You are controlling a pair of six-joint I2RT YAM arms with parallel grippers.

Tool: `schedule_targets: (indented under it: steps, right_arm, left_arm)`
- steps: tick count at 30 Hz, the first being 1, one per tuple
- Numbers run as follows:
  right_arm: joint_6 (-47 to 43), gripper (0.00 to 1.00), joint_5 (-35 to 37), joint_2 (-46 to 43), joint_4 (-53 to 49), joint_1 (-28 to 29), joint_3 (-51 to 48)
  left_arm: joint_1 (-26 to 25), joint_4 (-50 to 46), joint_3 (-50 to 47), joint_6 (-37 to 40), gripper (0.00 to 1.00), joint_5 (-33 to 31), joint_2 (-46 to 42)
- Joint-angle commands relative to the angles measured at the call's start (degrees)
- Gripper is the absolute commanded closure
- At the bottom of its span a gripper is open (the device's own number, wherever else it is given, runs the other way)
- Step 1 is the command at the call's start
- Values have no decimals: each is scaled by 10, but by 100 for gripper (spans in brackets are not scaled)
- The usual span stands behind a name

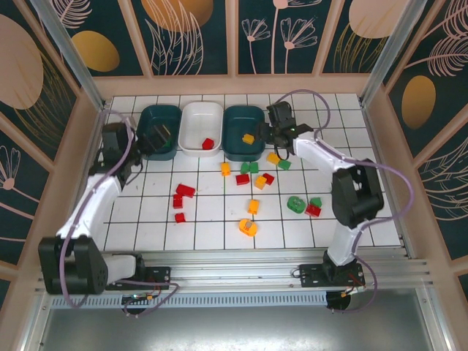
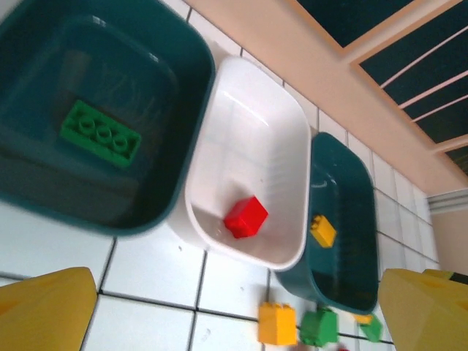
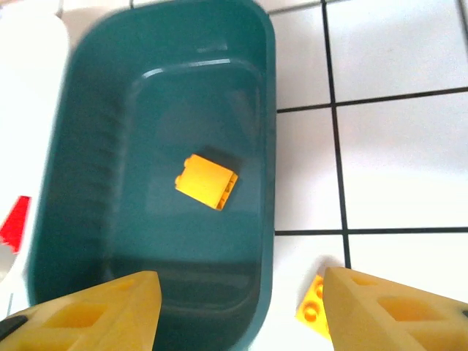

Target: Sort the legos into containers by color

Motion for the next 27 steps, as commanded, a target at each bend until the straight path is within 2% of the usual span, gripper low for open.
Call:
schedule_targets:
  steps: [1,6,9,17,21,25,27]
  right_arm:
    - [29,39,39,-36,-18,52,-46]
    - [74,38,88,-15,-4,152,-48]
    - [89,36,108,34,-7,182,-13]
    - [114,35,144,162,-58,211,89]
    - [110,36,132,193,-55,216,104]
    - [101,44,126,216,-60,217,128]
    - [98,52,126,226,-66,217,138]
  left_arm:
    - [-1,93,-101,-73,2,21,-49]
    - [-1,156,-197,-102,2,90,-87]
    - [-2,161,-220,-122,1,96,-117]
    - [-1,91,-245,-105,1,97,-180]
    - [-1,92,-261,-108,1,105,-182]
    - [-1,101,-261,-114,2,105,-175]
    - [-1,104,-256,-113,2,105,-168]
